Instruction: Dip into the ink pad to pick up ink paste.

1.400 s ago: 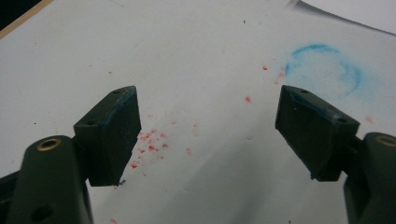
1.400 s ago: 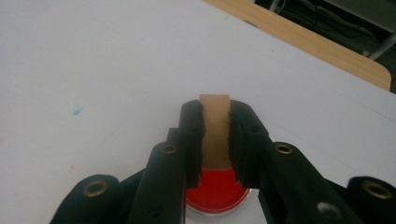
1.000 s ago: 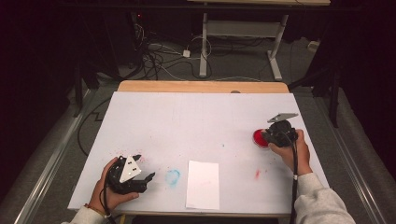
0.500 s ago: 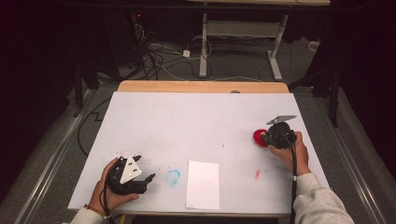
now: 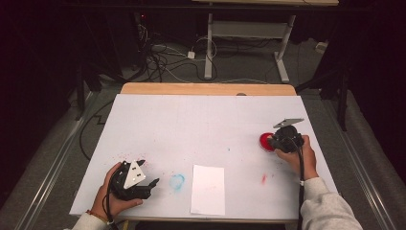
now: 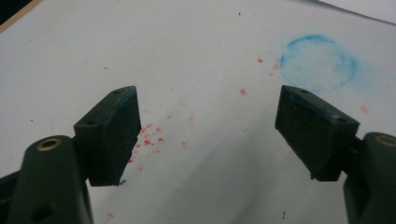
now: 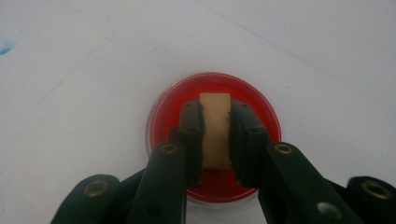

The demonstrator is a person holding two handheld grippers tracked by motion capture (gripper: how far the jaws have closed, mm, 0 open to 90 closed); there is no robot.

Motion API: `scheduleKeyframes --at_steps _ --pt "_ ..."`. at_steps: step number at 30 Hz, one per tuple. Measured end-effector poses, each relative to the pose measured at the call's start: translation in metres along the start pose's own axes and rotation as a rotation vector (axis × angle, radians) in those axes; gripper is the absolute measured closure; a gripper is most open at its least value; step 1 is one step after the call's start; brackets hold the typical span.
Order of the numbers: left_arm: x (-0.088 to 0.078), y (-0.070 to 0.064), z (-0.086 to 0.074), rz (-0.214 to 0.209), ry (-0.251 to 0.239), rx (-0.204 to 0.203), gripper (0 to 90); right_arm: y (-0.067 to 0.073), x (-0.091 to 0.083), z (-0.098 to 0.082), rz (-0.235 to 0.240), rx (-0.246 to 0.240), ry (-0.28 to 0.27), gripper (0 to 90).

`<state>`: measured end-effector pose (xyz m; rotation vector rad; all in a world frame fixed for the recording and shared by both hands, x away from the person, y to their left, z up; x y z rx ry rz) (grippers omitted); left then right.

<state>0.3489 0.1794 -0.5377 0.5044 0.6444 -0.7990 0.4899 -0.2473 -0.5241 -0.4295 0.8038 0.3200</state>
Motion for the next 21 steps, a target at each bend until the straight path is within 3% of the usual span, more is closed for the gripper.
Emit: scheduleKeyframes --at_steps 11,21 --pt "-0.0006 0.0027 -0.0011 0.006 -0.003 -0.005 21.4 0.0026 0.0002 0.0007 -0.044 -0.043 0.004 76.8" --pt "-0.0020 0.0048 -0.0046 0.007 -0.003 -0.014 21.5 0.0022 0.0006 -0.0003 -0.029 -0.028 -0.005 76.8"
Point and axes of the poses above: each handheld gripper's, and its own axes: x roughly forward along the jaws, z roughly out of its top, y roughly to its left, the point moved 10 cm from there along x, roughly forward along the jaws, and after that the axes turned 8 degrees about -z, right-handed, at the moved point
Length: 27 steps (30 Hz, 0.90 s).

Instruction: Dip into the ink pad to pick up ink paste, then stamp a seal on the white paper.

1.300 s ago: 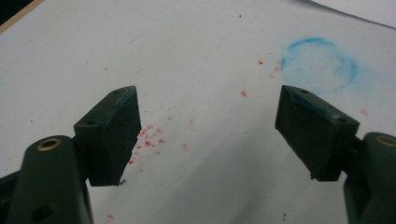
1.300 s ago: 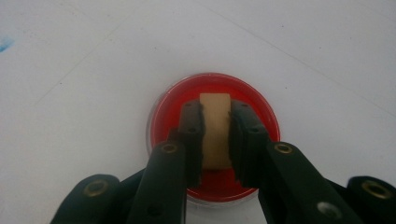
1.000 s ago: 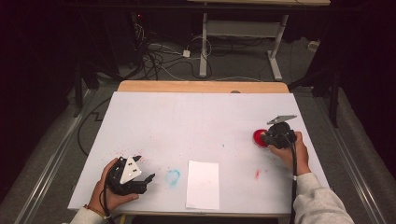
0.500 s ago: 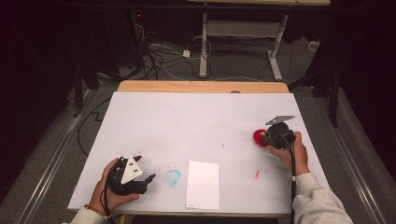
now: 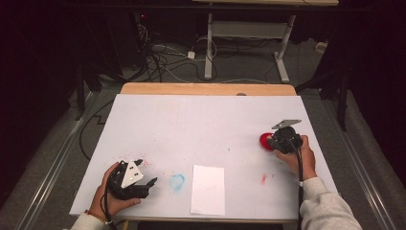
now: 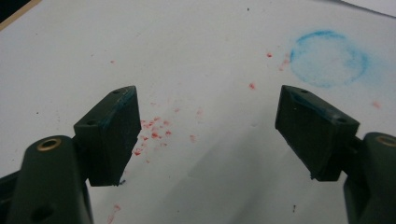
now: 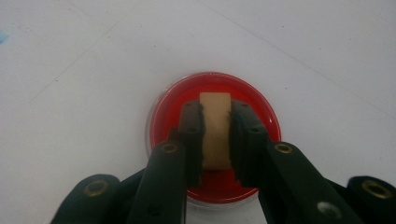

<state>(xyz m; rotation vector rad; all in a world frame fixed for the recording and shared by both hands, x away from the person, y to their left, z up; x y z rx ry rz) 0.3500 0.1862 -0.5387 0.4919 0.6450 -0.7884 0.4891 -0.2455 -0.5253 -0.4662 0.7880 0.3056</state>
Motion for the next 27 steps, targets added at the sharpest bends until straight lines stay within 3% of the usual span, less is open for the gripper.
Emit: scheduleKeyframes --at_steps 8,18,27 --pt "0.000 0.001 0.000 -0.002 -0.003 -0.004 21.5 0.000 0.000 0.000 0.000 -0.003 0.004 76.7" --pt "0.001 -0.001 0.000 -0.008 0.001 -0.001 21.5 -0.005 -0.003 0.002 0.025 0.033 -0.008 76.6" --pt "-0.001 0.000 0.001 -0.004 -0.009 -0.010 21.5 -0.011 -0.027 0.018 0.038 0.066 -0.107 76.5"
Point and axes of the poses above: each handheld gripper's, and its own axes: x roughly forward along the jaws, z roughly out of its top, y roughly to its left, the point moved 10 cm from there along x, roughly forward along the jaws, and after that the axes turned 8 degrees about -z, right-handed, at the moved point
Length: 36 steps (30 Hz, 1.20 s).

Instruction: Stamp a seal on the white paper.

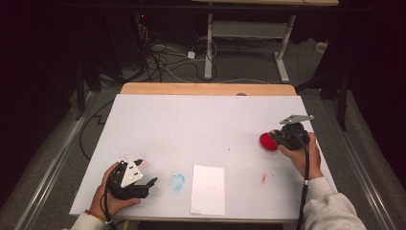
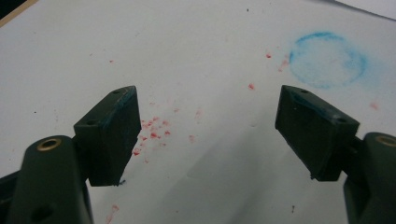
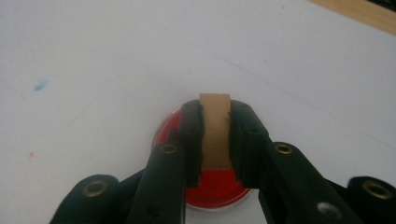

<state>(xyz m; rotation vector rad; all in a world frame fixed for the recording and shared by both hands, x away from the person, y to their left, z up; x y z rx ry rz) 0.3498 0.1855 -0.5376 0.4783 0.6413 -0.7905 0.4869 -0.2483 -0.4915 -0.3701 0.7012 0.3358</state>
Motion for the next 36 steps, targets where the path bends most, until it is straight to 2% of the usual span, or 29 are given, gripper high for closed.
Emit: scheduleKeyframes --at_steps 2,6,12,17,31,36 --pt "-0.001 -0.001 0.000 0.001 -0.001 0.005 21.5 0.001 -0.007 0.005 0.009 0.011 -0.029 76.5" --pt "0.001 0.001 -0.001 0.001 0.009 0.009 21.5 0.005 -0.024 0.018 0.021 0.003 -0.093 76.5" --pt "0.000 -0.002 0.000 0.004 0.008 0.013 21.4 0.018 -0.045 0.033 0.055 -0.016 -0.170 76.5" --pt "-0.002 -0.003 -0.001 0.007 0.012 0.017 21.4 0.032 -0.058 0.041 0.088 -0.044 -0.213 76.5" --pt "-0.002 -0.002 -0.002 0.011 0.015 0.018 21.4 0.065 -0.069 0.047 0.152 -0.112 -0.237 76.5" --pt "-0.002 -0.003 -0.002 0.010 0.018 0.021 21.4 0.083 -0.075 0.047 0.192 -0.142 -0.242 76.4"
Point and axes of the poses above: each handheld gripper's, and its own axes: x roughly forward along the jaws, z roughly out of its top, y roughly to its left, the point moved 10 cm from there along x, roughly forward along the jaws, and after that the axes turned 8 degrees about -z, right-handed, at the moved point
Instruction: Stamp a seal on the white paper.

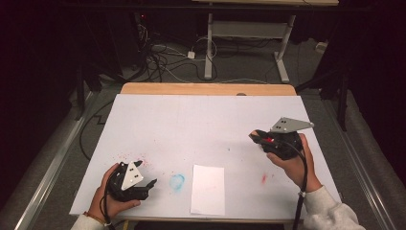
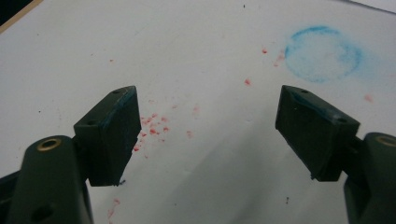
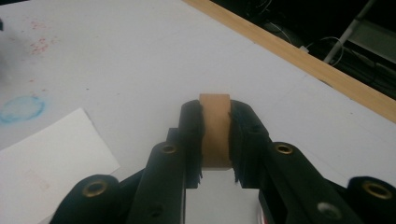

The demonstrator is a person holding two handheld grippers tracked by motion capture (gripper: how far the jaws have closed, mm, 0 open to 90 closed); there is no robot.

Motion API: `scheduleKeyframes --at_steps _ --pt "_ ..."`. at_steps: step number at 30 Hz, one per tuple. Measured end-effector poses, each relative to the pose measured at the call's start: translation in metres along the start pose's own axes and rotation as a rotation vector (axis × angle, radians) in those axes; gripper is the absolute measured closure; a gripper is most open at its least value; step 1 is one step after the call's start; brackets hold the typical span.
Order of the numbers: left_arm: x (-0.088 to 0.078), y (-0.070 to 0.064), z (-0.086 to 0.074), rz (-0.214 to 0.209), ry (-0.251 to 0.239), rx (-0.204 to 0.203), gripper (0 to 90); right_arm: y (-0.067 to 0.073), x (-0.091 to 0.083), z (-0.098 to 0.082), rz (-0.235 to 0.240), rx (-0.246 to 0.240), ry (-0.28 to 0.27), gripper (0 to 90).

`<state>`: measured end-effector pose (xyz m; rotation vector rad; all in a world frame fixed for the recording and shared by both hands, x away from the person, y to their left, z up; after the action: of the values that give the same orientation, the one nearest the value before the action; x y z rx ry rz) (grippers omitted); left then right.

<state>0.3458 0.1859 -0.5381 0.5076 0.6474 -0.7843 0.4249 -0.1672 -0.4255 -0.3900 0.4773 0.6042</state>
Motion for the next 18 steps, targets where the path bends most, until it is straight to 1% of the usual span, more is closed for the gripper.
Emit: scheduleKeyframes --at_steps 5,11,15,18 --pt "0.000 0.000 0.000 0.001 0.000 0.000 21.4 0.022 0.000 0.002 0.048 -0.034 -0.001 76.4" --pt "0.000 0.000 0.000 0.000 0.004 0.004 21.5 0.051 0.002 0.003 0.110 -0.088 0.007 76.4" --pt "0.000 0.000 0.000 -0.002 0.006 0.005 21.4 0.067 0.005 0.002 0.144 -0.105 0.010 76.4" --pt "0.000 -0.001 0.000 -0.002 0.006 0.007 21.4 0.078 0.007 0.000 0.165 -0.127 0.019 76.4"
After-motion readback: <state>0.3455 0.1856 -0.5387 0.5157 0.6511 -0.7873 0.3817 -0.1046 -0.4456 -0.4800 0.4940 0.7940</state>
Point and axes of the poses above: each handheld gripper's, and its own axes: x roughly forward along the jaws, z roughly out of its top, y roughly to its left, the point moved 10 cm from there along x, roughly forward along the jaws, and after that the axes turned 8 degrees about -z, right-handed, at the moved point
